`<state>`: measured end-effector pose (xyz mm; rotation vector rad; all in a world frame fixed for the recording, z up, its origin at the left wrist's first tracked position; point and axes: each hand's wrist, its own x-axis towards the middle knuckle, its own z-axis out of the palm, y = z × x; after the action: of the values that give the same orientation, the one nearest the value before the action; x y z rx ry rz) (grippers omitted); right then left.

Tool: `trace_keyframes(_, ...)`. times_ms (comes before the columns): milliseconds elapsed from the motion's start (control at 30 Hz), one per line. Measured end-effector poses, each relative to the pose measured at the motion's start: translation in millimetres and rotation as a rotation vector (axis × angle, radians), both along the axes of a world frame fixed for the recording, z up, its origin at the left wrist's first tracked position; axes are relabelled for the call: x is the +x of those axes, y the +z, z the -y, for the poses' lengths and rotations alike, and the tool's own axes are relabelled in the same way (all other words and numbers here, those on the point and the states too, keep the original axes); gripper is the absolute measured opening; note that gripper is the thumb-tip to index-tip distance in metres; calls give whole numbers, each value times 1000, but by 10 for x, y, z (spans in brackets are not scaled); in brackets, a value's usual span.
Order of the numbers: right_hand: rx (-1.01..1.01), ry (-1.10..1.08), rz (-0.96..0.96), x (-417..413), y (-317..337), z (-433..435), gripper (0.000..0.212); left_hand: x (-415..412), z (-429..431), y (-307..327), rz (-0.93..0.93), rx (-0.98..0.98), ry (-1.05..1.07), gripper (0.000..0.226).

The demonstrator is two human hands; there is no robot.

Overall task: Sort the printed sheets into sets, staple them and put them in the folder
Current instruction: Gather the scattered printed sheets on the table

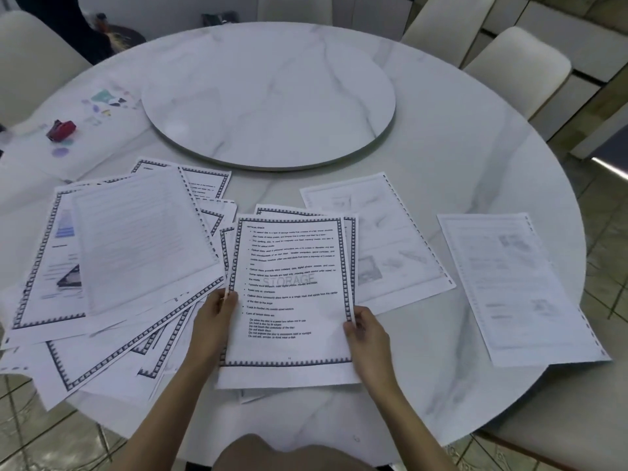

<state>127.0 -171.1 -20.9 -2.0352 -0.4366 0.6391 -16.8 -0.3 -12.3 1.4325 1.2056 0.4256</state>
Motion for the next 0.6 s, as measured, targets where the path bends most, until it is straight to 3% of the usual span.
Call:
trace_keyframes(200, -63, 67, 160, 33, 94, -4, 22, -62, -101, 63, -30, -119, -126, 19)
trace_keyframes(367, -86, 47, 134, 127, 91, -31, 29, -112, -72, 104, -75, -50, -147, 26)
trace_keyframes(467, -91, 37, 47, 196, 92, -55, 31, -103, -46, 192, 2, 0, -128, 26)
trace_keyframes(600, 36, -22, -218, 302, 182, -114, 31, -78, -46, 287, 139, 12, -92, 20)
